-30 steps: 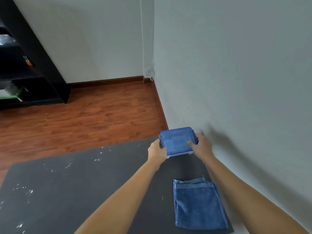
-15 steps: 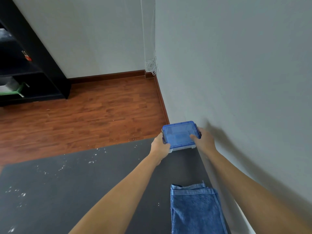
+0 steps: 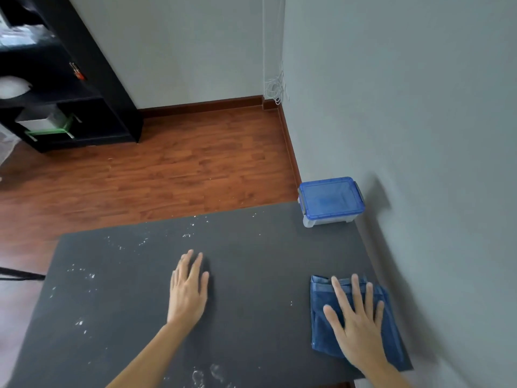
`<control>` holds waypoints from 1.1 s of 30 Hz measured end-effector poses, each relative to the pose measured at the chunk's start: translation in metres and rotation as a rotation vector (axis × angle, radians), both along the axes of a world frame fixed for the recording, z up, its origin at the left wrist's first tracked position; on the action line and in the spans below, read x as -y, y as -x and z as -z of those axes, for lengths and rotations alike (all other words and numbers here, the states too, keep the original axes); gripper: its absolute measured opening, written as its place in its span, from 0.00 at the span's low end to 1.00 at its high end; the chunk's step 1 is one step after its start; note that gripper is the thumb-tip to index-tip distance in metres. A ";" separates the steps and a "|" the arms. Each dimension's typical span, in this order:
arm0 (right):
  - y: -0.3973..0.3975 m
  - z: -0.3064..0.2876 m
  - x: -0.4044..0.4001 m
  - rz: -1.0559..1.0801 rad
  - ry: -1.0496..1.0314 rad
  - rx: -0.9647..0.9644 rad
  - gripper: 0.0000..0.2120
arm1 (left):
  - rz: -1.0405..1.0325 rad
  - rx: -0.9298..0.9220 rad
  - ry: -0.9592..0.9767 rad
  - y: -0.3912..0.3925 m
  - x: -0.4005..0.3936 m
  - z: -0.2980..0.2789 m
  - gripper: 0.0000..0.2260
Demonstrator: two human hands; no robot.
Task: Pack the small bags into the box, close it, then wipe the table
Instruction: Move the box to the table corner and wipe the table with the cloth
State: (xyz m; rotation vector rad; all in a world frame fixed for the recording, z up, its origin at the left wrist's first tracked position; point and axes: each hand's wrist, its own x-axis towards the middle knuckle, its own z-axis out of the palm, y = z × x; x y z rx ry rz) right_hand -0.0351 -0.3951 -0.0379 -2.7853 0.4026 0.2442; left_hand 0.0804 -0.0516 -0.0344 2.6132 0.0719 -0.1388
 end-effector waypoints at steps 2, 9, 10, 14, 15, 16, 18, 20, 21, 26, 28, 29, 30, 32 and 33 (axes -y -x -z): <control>0.009 0.009 0.004 -0.064 0.101 -0.046 0.36 | 0.037 -0.072 -0.141 0.012 -0.033 0.010 0.26; -0.066 0.008 -0.052 0.221 0.165 -0.096 0.42 | 0.143 -0.081 -0.368 0.013 -0.064 0.029 0.29; -0.074 0.009 -0.075 0.177 0.156 -0.083 0.40 | 0.141 -0.085 -0.377 0.013 -0.064 0.031 0.28; -0.050 0.023 -0.164 -0.170 0.152 -0.001 0.32 | 0.157 -0.081 -0.378 0.016 -0.067 0.037 0.28; -0.032 0.025 -0.170 -0.222 0.154 0.009 0.32 | 0.156 -0.079 -0.375 0.016 -0.068 0.037 0.28; -0.012 0.025 -0.165 -0.249 0.159 0.016 0.31 | 0.154 -0.079 -0.371 0.015 -0.068 0.037 0.28; 0.027 0.025 -0.129 -0.215 0.196 0.027 0.31 | 0.158 -0.076 -0.365 0.015 -0.068 0.038 0.26; 0.053 0.017 -0.084 -0.044 0.226 -0.031 0.32 | 0.164 -0.077 -0.353 0.014 -0.067 0.039 0.27; 0.058 0.012 -0.065 0.089 0.223 -0.077 0.34 | 0.168 -0.077 -0.351 0.014 -0.066 0.039 0.27; -0.017 0.010 -0.071 0.553 0.136 -0.077 0.39 | 0.181 -0.059 -0.355 0.014 -0.068 0.041 0.27; -0.051 0.016 -0.109 0.482 0.121 -0.049 0.36 | 0.185 -0.055 -0.360 0.015 -0.067 0.041 0.26; -0.059 0.022 -0.133 0.390 0.148 -0.025 0.35 | 0.185 -0.059 -0.356 0.014 -0.067 0.041 0.26; -0.057 0.027 -0.158 0.261 0.184 0.003 0.34 | 0.186 -0.065 -0.350 0.014 -0.067 0.040 0.27; -0.025 0.034 -0.193 -0.003 0.208 0.012 0.32 | 0.196 -0.070 -0.350 0.017 -0.069 0.039 0.27; -0.002 0.036 -0.194 -0.092 0.216 0.020 0.32 | 0.201 -0.068 -0.356 0.018 -0.070 0.039 0.27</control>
